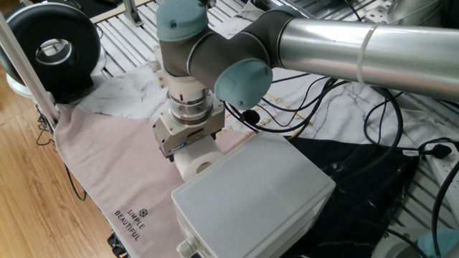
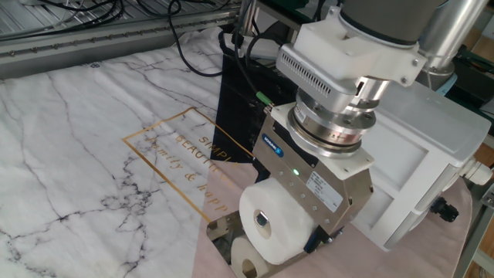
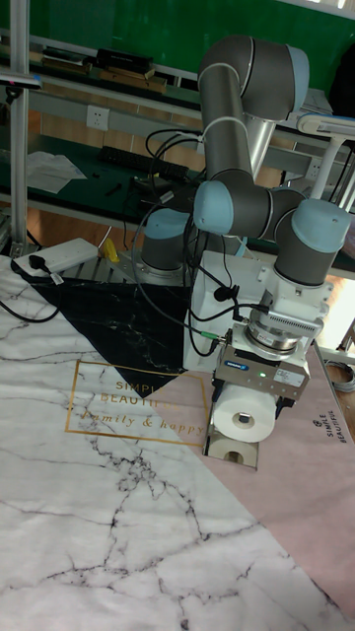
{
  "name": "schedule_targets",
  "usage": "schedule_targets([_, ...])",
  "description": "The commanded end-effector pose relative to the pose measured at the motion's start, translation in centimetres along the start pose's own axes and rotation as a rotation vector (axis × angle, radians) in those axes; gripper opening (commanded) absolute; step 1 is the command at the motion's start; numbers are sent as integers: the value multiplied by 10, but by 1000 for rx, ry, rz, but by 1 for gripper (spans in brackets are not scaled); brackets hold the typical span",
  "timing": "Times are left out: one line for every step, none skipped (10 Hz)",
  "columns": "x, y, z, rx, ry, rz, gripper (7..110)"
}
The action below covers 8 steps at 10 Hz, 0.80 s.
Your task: Take the roll of paper down from the shelf
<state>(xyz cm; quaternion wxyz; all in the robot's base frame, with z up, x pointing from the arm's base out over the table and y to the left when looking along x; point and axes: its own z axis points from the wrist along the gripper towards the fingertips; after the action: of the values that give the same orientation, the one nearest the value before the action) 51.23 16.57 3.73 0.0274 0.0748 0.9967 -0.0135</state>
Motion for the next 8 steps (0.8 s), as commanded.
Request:
schedule_targets([2, -16, -2, 66, 25, 7, 7])
schedule_targets([7, -3, -2, 13, 44, -1, 7])
schedule_targets([5, 4, -2, -15, 34, -11, 7])
schedule_targets([3, 4, -2, -17, 28, -11, 7])
schedule_targets([1, 4, -2, -20, 20, -13, 44])
schedule_targets([0, 4, -3, -25, 17, -14, 44])
schedule_targets([-2, 3, -3, -26, 13, -14, 44])
schedule_targets([-2, 2, -2, -23, 12, -14, 44])
